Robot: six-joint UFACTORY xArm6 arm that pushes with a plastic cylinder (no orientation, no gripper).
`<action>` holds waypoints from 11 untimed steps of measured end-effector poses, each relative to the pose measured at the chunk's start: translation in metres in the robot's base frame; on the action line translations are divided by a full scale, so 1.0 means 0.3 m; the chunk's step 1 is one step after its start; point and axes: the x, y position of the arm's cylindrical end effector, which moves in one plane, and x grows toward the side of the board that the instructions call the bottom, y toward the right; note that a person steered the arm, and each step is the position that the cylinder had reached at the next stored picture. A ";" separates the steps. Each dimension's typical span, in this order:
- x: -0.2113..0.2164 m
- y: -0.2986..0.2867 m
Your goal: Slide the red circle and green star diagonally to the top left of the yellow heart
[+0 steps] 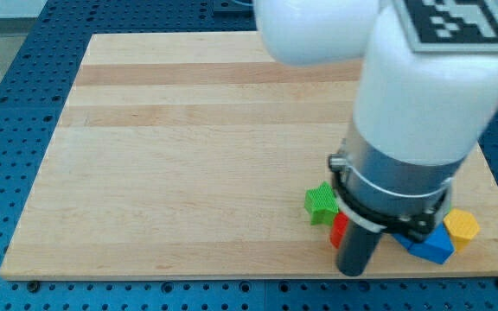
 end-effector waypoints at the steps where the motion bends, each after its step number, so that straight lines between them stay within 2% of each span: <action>1: -0.009 0.049; 5: -0.237 -0.084; 10: -0.711 -0.292; 11: -0.758 -0.340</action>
